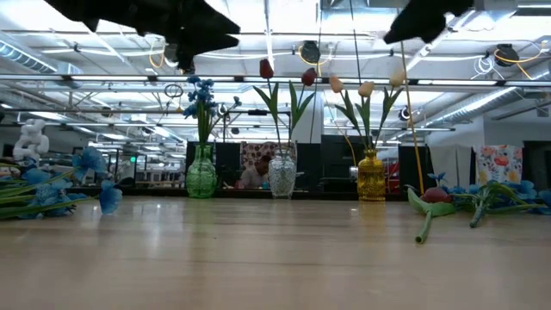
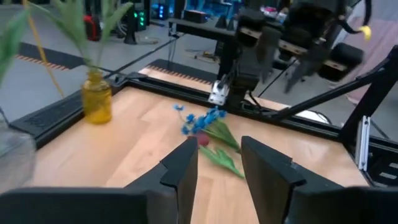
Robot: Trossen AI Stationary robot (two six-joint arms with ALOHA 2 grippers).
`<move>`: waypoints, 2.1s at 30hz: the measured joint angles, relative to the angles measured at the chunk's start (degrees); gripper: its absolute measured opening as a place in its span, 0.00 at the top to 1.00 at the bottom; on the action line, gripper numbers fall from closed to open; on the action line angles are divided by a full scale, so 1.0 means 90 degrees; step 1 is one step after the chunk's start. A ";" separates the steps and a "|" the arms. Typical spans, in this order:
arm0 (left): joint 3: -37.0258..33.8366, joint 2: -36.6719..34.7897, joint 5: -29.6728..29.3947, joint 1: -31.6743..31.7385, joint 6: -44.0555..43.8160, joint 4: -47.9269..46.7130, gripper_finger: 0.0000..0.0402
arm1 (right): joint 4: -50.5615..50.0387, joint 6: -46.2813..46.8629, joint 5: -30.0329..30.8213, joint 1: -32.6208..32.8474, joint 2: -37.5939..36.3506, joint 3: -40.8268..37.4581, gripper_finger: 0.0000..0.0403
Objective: Sort flowers into vase by color
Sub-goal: Put the left blue flowers into the green vase
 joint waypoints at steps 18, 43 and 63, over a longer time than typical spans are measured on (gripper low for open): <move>0.2715 0.3944 -0.0786 -0.1204 -0.0645 -0.0057 0.78 | -0.0298 -0.0085 0.0988 0.0017 -0.0557 -0.0338 0.63; 0.4164 0.3861 -0.0472 -0.4372 -0.8797 -0.7866 0.78 | -0.0307 -0.0683 0.1130 0.0017 -0.0555 -0.0341 0.63; 0.4171 0.4749 -0.0301 -0.5970 -1.2204 -0.8286 0.46 | 0.0336 -0.0507 0.1314 0.0016 -0.0545 -0.0341 0.63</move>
